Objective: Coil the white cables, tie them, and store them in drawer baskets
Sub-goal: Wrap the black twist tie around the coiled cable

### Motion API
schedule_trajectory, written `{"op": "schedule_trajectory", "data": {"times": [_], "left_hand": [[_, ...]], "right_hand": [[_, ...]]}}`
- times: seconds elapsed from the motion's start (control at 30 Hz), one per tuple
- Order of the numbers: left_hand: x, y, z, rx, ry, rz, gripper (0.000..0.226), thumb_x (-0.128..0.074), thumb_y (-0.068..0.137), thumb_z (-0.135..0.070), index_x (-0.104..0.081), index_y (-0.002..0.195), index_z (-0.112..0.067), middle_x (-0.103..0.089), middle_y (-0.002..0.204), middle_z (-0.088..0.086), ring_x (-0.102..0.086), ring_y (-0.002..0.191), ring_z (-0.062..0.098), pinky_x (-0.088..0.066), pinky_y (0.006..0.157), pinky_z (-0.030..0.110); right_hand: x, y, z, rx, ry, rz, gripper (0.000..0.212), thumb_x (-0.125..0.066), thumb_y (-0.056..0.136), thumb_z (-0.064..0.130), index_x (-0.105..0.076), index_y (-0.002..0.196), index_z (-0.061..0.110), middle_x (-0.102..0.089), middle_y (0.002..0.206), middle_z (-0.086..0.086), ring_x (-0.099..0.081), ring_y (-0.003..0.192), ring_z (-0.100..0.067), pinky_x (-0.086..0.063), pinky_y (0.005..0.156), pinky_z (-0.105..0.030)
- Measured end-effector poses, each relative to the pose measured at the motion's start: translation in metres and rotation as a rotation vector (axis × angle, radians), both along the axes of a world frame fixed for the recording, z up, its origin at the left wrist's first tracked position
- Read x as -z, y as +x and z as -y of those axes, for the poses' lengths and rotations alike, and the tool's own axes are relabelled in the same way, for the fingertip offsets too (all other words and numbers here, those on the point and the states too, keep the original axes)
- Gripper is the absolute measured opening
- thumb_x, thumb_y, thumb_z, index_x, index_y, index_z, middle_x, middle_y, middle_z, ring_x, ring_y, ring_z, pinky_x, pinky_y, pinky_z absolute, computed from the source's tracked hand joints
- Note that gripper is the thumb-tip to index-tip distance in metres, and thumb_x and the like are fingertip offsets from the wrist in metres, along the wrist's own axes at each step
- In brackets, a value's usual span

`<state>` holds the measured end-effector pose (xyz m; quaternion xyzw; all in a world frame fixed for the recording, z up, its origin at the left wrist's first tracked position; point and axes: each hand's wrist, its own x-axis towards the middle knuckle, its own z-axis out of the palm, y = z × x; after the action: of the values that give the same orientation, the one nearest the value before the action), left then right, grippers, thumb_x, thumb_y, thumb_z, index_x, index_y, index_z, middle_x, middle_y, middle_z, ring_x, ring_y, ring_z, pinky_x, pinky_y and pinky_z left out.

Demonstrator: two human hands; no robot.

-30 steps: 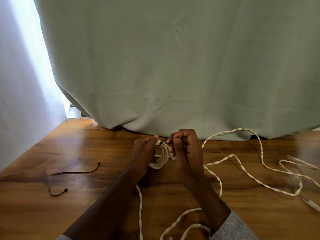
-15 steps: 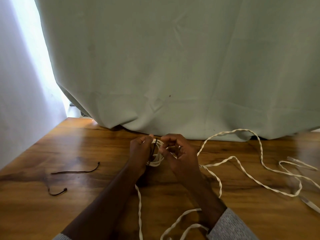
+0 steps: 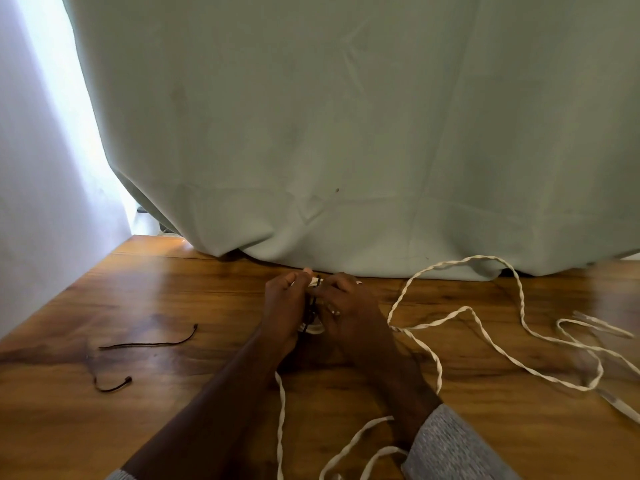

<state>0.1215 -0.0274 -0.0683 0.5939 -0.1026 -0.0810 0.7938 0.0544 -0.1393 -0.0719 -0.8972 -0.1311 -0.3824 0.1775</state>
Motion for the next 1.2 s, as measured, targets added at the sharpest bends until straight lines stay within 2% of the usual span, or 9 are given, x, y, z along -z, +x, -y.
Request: {"op": "schedule_trajectory", "data": {"times": [0.1, 0.23, 0.33, 0.47, 0.63, 0.8, 0.93, 1.1, 1.2], "left_hand": [[0.001, -0.003, 0.001, 0.012, -0.007, 0.013, 0.030, -0.058, 0.099, -0.017, -0.064, 0.079, 0.004, -0.060, 0.070, 0.017, -0.058, 0.063, 0.024, -0.048, 0.057, 0.033], [0.000, -0.002, 0.002, -0.024, -0.002, -0.026, 0.033, -0.059, 0.099, -0.019, -0.063, 0.069, -0.006, -0.058, 0.064, 0.014, -0.056, 0.057, 0.025, -0.047, 0.055, 0.034], [0.000, 0.000, 0.001, -0.054, 0.002, -0.013, 0.031, -0.058, 0.099, -0.021, -0.066, 0.073, -0.006, -0.059, 0.061, 0.011, -0.054, 0.054, 0.024, -0.044, 0.052, 0.032], [-0.001, -0.001, 0.001, -0.035, -0.087, -0.060, 0.024, -0.062, 0.094, -0.025, -0.060, 0.084, -0.003, -0.054, 0.077, 0.017, -0.051, 0.070, 0.031, -0.043, 0.063, 0.043], [-0.002, 0.002, 0.000, -0.078, -0.147, -0.119, 0.019, -0.064, 0.093, -0.024, -0.059, 0.087, -0.007, -0.053, 0.081, 0.016, -0.052, 0.073, 0.031, -0.045, 0.065, 0.042], [-0.003, -0.001, 0.000, -0.081, -0.174, -0.106, 0.017, -0.063, 0.095, -0.021, -0.060, 0.086, -0.007, -0.054, 0.085, 0.014, -0.052, 0.079, 0.031, -0.043, 0.070, 0.046], [-0.007, 0.000, -0.002, -0.115, -0.201, -0.178, 0.030, -0.066, 0.093, -0.017, -0.054, 0.067, -0.012, -0.055, 0.079, 0.014, -0.054, 0.079, 0.032, -0.046, 0.072, 0.047], [-0.010, -0.003, -0.001, -0.122, -0.215, -0.235, 0.028, -0.066, 0.093, -0.016, -0.052, 0.069, -0.016, -0.057, 0.090, 0.014, -0.055, 0.083, 0.032, -0.046, 0.075, 0.049], [-0.005, 0.000, -0.003, -0.119, -0.151, -0.138, 0.033, -0.066, 0.093, -0.018, -0.051, 0.064, -0.016, -0.055, 0.078, 0.012, -0.053, 0.074, 0.030, -0.047, 0.067, 0.045]], "right_hand": [[0.000, -0.001, -0.002, 0.028, -0.008, 0.042, 0.023, -0.054, 0.093, 0.017, -0.072, 0.108, 0.013, -0.067, 0.100, -0.004, -0.060, 0.090, -0.019, -0.053, 0.074, -0.039], [-0.001, -0.005, 0.002, 0.023, 0.221, 0.141, 0.022, -0.052, 0.093, 0.018, -0.072, 0.097, 0.009, -0.071, 0.094, -0.005, -0.059, 0.089, -0.010, -0.048, 0.080, -0.024], [0.001, -0.005, -0.001, 0.022, 0.255, 0.126, 0.023, -0.052, 0.093, 0.019, -0.071, 0.096, 0.008, -0.071, 0.093, -0.004, -0.057, 0.089, -0.008, -0.043, 0.081, -0.018], [0.001, -0.005, -0.008, 0.000, 0.195, 0.077, 0.023, -0.048, 0.093, 0.020, -0.069, 0.095, 0.010, -0.070, 0.093, -0.004, -0.057, 0.087, -0.011, -0.045, 0.079, -0.027], [0.007, -0.001, -0.010, 0.082, 0.140, -0.080, 0.035, -0.039, 0.094, 0.030, -0.068, 0.105, 0.013, -0.069, 0.100, -0.004, -0.060, 0.089, -0.025, -0.051, 0.077, -0.046], [0.001, -0.005, -0.013, 0.128, -0.108, 0.018, 0.039, -0.046, 0.091, 0.047, -0.065, 0.096, 0.013, -0.069, 0.090, -0.004, -0.062, 0.078, -0.025, -0.049, 0.067, -0.038], [0.003, -0.005, -0.014, 0.181, -0.220, 0.005, 0.037, -0.047, 0.089, 0.046, -0.062, 0.105, 0.017, -0.071, 0.100, -0.002, -0.064, 0.088, -0.023, -0.052, 0.073, -0.036], [0.004, -0.004, -0.015, 0.226, -0.262, -0.028, 0.032, -0.042, 0.087, 0.037, -0.064, 0.100, 0.017, -0.072, 0.094, -0.001, -0.065, 0.086, -0.024, -0.050, 0.074, -0.033], [-0.002, -0.008, -0.014, 0.119, -0.177, -0.006, 0.041, -0.040, 0.090, 0.041, -0.067, 0.094, 0.011, -0.070, 0.088, -0.007, -0.062, 0.081, -0.027, -0.046, 0.073, -0.036]]}}
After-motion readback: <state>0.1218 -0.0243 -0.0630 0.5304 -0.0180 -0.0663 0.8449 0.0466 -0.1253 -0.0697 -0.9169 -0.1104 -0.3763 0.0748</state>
